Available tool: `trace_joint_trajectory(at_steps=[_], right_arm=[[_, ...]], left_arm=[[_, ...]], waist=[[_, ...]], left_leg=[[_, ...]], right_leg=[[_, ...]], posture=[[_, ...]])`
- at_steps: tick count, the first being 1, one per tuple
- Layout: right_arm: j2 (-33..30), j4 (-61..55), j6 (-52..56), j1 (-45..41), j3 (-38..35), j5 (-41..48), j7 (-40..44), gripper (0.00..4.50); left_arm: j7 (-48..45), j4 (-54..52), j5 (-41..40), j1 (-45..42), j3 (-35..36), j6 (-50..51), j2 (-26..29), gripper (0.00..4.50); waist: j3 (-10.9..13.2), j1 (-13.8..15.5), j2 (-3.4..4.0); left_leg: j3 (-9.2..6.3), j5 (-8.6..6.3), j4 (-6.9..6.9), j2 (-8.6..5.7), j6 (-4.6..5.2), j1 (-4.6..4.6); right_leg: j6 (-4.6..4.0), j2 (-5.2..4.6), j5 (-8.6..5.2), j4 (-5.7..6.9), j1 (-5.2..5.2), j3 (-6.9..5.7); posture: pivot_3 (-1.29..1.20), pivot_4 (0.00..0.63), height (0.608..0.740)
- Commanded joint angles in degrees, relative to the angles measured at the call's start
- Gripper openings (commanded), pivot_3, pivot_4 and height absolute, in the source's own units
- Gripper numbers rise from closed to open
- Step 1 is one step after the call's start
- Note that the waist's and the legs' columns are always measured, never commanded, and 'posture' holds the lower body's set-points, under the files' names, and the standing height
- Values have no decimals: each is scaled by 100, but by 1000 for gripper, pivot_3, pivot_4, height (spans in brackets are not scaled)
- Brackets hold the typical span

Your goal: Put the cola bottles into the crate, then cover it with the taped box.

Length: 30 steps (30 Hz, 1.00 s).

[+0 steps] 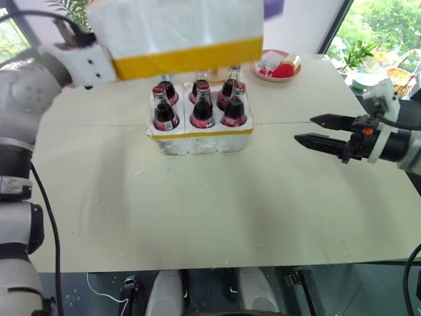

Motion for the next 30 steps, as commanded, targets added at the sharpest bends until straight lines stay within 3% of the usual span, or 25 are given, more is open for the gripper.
trace_joint_trajectory(at_steps=[1, 6, 9, 14, 17, 21, 25, 30], right_arm=[[17, -257, -50, 31, -255, 173, -76, 4500], [123, -264, -79, 34, -201, 202, -242, 4500], [191, -267, -85, 0, -153, 210, -318, 4500], [303, -290, -112, -77, -27, 224, -375, 4500], [285, -306, -136, -37, -1, 196, -354, 4500], [104, -331, -224, 175, -30, 82, -220, 4500], [-103, -129, -399, 221, -51, -57, -17, 4500], [-327, 360, -712, -221, 313, -281, 446, 4500]], left_arm=[[173, -292, 270, 177, -33, 112, -24, 316], [329, -993, 898, 564, -190, 200, -13, 316], [615, -1303, 1446, 713, -256, 144, 120, 1656], [763, -1620, 1650, 1010, -228, 186, 110, 4208], [503, -1942, 1255, 1575, -5, 278, 150, 4208], [-888, -2985, -1100, 2831, 1013, 1636, -106, 4208], [-1909, -3933, -3226, 3597, 2307, 3697, -123, 4208], [-3471, -4114, -6193, 3746, 3825, 6561, 496, 4208]], waist=[[0, 11, 0], [-1, 22, -1], [-1, 26, -1], [-1, 24, -1], [-2, 6, 1], [-1, 4, 2], [-1, 16, 2], [-1, -7, 2]], left_leg=[[0, 0, 0, 0, 0, -1], [-1, 0, 3, -2, 0, -2], [-3, 0, 3, -3, 0, -2], [-3, 0, 3, -2, 0, 0], [-2, 0, 2, -1, 1, 3], [-1, 0, 0, 17, 0, 4], [-6, 1, 7, 16, -1, 3], [-13, 1, 15, 15, -2, 11]], right_leg=[[0, -1, 0, 0, 0, 0], [1, -5, 0, -2, 5, 0], [1, -5, 0, -3, 6, -1], [1, -5, 0, -1, 7, -1], [1, -6, 0, 0, 9, 0], [0, -7, 0, 0, 7, 1], [0, -10, 0, 1, 10, 0], [1, -8, 0, 2, 22, -2]], posture=[[0, 150, 740], [0, 150, 740], [0, 150, 740], [0, 150, 740], [0, 150, 740], [0, 150, 740], [0, 150, 740], [0, 150, 740]])
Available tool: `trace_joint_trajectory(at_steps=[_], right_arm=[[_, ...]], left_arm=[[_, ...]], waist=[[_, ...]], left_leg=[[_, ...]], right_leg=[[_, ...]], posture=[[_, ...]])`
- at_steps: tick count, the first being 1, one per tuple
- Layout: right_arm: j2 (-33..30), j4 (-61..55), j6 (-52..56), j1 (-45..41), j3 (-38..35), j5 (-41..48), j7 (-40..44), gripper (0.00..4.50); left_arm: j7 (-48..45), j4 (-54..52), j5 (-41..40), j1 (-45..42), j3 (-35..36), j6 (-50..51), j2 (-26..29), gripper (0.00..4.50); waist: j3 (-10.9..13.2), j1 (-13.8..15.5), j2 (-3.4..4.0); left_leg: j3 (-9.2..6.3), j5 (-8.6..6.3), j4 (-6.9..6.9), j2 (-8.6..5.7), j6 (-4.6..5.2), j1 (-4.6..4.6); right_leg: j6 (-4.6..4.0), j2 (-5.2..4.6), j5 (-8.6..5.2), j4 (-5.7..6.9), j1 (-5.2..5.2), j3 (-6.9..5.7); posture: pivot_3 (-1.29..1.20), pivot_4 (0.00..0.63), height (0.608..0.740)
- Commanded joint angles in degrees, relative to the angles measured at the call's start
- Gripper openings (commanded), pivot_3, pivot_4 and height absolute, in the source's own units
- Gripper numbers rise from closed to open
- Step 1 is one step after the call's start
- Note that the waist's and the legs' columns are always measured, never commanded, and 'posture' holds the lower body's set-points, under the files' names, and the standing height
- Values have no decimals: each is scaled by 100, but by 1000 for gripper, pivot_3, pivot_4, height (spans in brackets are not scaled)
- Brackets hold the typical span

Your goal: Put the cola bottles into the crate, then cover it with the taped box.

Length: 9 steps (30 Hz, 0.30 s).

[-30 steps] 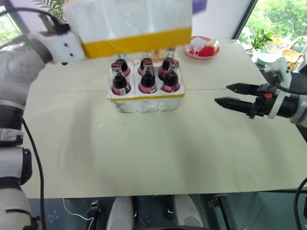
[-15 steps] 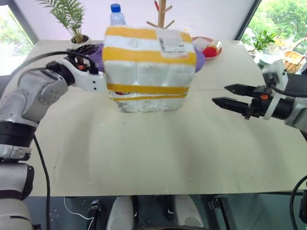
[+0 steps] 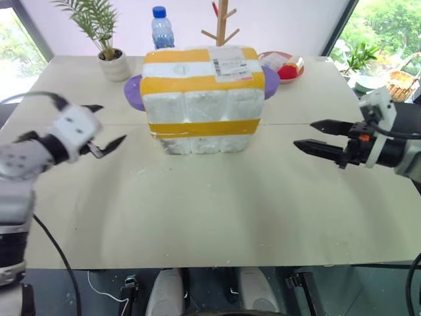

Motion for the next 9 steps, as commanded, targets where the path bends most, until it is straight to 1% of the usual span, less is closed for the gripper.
trace_joint_trajectory(at_steps=[1, 3, 5, 9], right_arm=[[-183, 285, -302, -456, 183, -146, 355, 4500], [-213, 491, -383, -731, 369, -185, 622, 4500], [-234, 637, -430, -948, 509, -173, 925, 4500], [-306, 712, -617, -1241, 848, -226, 1582, 4500]], left_arm=[[-1061, -36, -1812, -69, 966, 1731, 624, 4208], [-1632, 331, -2217, -171, 1126, 2182, 1074, 4208], [-1932, 729, -2347, -383, 1016, 2456, 1489, 4208], [-2367, 1394, -2253, -1099, 575, 2318, 2032, 4208]], waist=[[1, -8, 1], [1, -19, 3], [3, -18, 5], [4, 19, 7]], left_leg=[[-1, 0, 0, 0, 0, 1], [-1, 0, 1, -2, 0, 3], [1, 0, -1, -8, 0, 4], [-3, 0, -4, -10, 0, 0]], right_leg=[[0, 0, 0, 0, 0, 0], [0, 2, -1, 0, -1, 0], [-2, 6, -2, 0, -1, 0], [-4, 12, -3, -1, -2, -3]], posture=[[0, 150, 740], [0, 150, 740], [0, 150, 740], [0, 150, 740]])
